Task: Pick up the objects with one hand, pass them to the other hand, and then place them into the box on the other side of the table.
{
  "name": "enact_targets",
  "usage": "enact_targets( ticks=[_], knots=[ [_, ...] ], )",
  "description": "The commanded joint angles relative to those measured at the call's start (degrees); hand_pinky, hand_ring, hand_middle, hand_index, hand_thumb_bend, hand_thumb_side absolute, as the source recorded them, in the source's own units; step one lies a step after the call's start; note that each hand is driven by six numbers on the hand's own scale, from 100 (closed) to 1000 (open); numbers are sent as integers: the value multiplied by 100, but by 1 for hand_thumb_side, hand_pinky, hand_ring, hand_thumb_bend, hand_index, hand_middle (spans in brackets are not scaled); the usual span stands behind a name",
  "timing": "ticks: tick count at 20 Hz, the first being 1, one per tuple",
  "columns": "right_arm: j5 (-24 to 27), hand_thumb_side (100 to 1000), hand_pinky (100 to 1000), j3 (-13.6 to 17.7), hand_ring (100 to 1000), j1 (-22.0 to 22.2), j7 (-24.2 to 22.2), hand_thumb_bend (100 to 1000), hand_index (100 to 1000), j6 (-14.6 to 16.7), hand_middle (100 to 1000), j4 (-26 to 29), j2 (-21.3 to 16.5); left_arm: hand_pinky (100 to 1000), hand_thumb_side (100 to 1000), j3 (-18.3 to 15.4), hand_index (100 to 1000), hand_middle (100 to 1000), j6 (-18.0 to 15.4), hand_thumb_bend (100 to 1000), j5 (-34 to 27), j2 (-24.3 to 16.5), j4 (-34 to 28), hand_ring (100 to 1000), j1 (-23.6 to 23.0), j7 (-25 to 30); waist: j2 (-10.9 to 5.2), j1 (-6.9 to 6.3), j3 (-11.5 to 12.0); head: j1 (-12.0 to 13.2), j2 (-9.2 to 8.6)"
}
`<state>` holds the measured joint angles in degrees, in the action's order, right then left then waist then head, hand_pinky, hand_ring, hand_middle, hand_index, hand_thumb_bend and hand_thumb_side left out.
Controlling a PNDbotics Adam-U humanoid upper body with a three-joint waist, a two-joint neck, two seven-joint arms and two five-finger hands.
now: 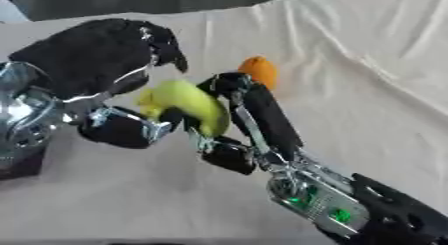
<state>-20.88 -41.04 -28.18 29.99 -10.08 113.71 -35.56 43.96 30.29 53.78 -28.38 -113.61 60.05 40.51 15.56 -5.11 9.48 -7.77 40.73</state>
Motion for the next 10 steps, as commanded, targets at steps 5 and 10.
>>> enact_targets(
  ticks=[5,10],
  knots=[
    [-108,100,210,9,552,-34,-24,100,481,86,372,88,-108,863,409,28,798,770,1135,325,-23,-95,122,871,117,1145,-122,28,8,-8,-16],
    [-169,100,214,11,553,-37,10,100,481,135,373,88,-120,877,471,148,825,795,942,401,-81,-27,474,888,116,1145,-126,23,7,-1,-23]
  ],
)
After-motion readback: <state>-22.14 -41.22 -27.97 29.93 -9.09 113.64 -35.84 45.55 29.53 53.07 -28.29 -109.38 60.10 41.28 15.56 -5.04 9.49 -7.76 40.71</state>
